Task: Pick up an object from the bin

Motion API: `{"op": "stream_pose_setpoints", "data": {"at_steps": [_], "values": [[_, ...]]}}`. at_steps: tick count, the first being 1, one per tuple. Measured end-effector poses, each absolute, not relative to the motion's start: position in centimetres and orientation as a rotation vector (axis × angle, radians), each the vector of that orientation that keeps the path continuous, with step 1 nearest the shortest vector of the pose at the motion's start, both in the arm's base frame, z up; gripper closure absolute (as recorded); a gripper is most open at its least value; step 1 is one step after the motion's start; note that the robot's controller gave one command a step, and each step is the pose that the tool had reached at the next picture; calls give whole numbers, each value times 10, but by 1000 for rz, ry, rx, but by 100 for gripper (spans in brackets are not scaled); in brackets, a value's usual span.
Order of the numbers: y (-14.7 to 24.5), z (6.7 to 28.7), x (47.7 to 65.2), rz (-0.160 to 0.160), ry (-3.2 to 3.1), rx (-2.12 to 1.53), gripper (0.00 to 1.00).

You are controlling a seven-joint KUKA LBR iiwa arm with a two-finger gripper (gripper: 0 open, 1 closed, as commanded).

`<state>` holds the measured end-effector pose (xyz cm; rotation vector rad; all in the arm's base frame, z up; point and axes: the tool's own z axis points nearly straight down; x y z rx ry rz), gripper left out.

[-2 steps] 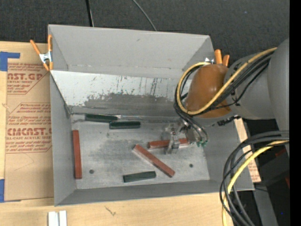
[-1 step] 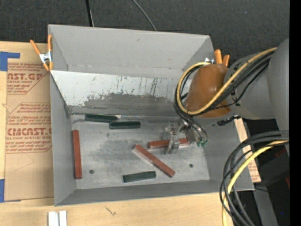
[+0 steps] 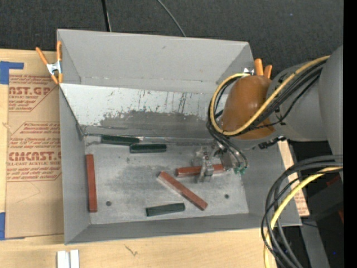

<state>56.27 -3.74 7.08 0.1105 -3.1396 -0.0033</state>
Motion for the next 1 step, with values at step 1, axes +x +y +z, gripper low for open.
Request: {"op": "stream_pose_setpoints", "data": {"at_steps": [1], "values": [[-37,84,561,-3,-3133,111,100]]}}
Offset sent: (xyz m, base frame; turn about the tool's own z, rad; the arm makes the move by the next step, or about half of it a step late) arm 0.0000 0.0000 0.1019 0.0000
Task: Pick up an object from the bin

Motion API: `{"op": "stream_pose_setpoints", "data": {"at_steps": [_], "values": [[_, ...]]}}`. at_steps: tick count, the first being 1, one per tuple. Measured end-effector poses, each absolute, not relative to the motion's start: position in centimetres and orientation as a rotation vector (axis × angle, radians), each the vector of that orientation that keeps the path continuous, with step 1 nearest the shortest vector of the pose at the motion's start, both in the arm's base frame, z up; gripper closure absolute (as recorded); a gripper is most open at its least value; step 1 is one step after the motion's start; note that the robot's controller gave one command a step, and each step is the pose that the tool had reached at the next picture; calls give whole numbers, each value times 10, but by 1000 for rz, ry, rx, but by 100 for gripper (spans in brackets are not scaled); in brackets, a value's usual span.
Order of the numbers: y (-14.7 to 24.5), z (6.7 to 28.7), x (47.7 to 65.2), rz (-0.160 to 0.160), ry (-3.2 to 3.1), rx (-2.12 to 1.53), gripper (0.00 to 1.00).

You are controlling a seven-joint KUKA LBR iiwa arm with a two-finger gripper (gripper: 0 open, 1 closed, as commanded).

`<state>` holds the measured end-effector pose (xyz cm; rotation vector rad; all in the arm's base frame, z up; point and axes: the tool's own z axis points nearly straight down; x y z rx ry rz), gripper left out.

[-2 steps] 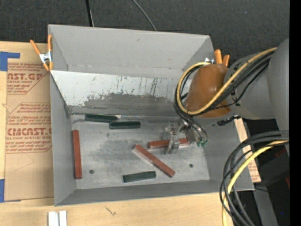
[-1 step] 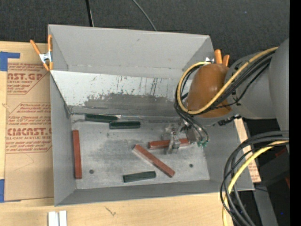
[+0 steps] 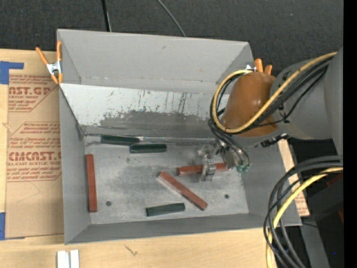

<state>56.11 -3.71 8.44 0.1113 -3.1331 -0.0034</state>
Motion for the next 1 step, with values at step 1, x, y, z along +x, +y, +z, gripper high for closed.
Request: {"op": "stream_pose_setpoints", "data": {"at_steps": [1], "values": [[-37,106,561,-3,-3132,111,100]]}}
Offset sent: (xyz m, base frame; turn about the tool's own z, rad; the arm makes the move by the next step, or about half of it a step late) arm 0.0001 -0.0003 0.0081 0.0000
